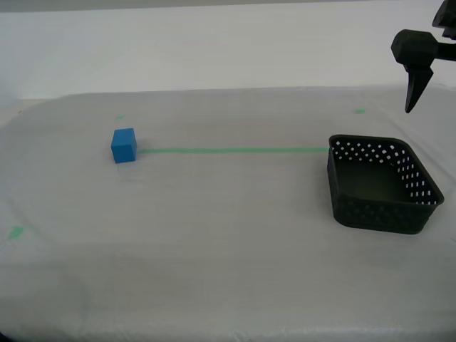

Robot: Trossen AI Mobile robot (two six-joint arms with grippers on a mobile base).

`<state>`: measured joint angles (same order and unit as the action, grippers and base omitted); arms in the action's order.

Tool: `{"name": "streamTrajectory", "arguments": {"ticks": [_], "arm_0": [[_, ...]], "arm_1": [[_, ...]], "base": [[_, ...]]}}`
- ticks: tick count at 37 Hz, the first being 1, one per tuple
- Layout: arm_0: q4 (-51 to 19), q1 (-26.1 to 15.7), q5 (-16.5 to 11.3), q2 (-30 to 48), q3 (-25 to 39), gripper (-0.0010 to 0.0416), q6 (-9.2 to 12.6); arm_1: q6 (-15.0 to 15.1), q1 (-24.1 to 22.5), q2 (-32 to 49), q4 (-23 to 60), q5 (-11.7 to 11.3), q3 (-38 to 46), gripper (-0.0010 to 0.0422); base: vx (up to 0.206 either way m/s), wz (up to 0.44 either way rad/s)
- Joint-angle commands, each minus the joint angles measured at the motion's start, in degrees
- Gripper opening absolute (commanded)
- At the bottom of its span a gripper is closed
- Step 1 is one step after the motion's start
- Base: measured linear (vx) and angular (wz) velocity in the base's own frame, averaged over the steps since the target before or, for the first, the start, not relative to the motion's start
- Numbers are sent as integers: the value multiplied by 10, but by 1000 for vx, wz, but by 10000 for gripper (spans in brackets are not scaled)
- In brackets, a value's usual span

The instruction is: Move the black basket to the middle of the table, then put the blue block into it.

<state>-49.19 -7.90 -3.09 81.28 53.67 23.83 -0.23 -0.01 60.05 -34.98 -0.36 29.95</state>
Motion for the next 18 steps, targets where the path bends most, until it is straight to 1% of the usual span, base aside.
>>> {"name": "streamTrajectory", "arguments": {"ticks": [1,7,15,18], "arm_0": [[19,-1,4,0,-19,399,3],[48,-2,16,0,-50,399,3],[119,-4,17,0,-100,399,7],[139,-4,17,0,-115,399,13]], "arm_1": [[1,0,0,-3,0,0,0],[1,0,0,-3,0,0,0],[1,0,0,-3,0,0,0],[1,0,0,-3,0,0,0]], "base": [[0,0],[0,0],[0,0],[0,0]]}}
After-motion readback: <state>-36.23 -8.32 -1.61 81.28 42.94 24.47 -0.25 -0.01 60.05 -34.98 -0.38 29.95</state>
